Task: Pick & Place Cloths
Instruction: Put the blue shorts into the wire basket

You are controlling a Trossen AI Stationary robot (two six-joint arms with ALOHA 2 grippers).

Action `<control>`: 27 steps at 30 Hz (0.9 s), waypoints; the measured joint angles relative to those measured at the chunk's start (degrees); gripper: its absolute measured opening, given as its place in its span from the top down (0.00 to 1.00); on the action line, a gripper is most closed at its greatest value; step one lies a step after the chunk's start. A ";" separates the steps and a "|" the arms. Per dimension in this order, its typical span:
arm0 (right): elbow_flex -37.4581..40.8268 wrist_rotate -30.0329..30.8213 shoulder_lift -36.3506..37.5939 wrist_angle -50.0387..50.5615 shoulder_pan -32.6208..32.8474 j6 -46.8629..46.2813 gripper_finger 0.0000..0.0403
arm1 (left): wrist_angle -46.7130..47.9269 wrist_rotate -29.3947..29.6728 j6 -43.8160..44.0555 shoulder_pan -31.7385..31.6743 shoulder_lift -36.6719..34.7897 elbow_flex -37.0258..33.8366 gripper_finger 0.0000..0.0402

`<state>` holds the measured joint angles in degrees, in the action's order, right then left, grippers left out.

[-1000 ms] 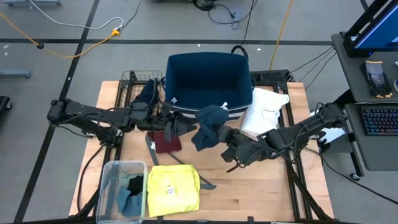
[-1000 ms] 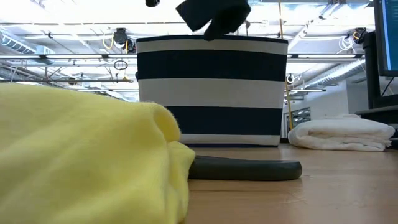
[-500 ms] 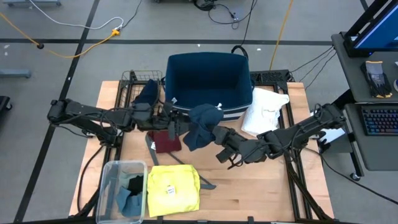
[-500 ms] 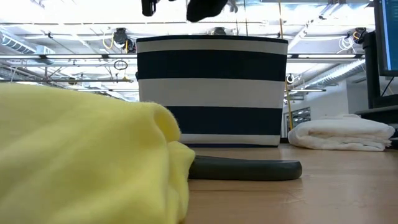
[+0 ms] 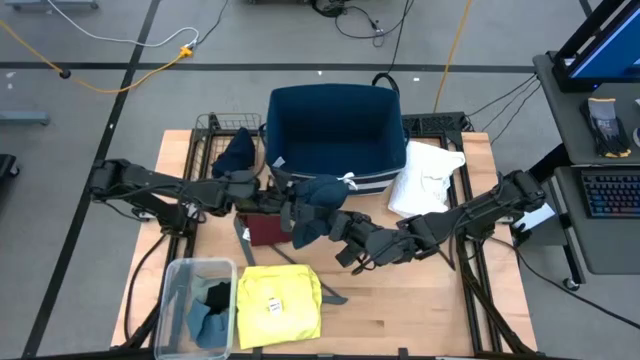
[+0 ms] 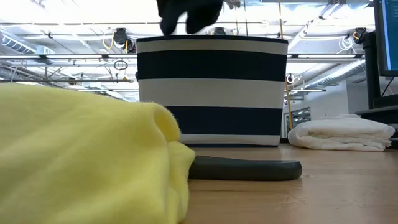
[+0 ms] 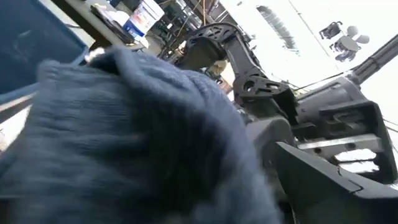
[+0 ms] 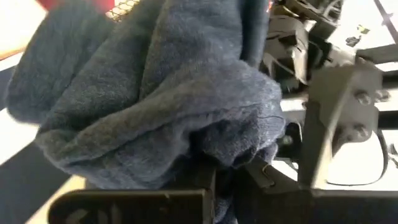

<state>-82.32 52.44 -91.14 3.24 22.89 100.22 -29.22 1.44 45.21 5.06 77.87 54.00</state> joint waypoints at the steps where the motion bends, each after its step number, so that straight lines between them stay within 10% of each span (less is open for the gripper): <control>1: 0.02 -0.03 -0.41 -0.24 -0.04 0.04 0.97 | -0.08 -0.29 0.29 -0.03 0.55 0.00 0.26; 7: 0.08 -0.01 -1.37 -2.20 0.16 0.72 0.97 | -0.93 -4.06 2.97 -1.01 2.31 0.00 0.38; 17: 0.04 0.36 -1.31 -3.03 1.21 -14.45 0.84 | -3.39 -4.42 -0.27 -2.65 2.00 0.04 0.93; 27: 0.04 13.25 -1.28 -2.16 4.59 -25.71 0.76 | -1.72 -6.08 -0.95 -3.19 2.01 0.04 0.93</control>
<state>-82.28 65.69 -92.42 1.08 27.48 74.52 -30.94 -4.64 44.26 1.87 79.88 54.04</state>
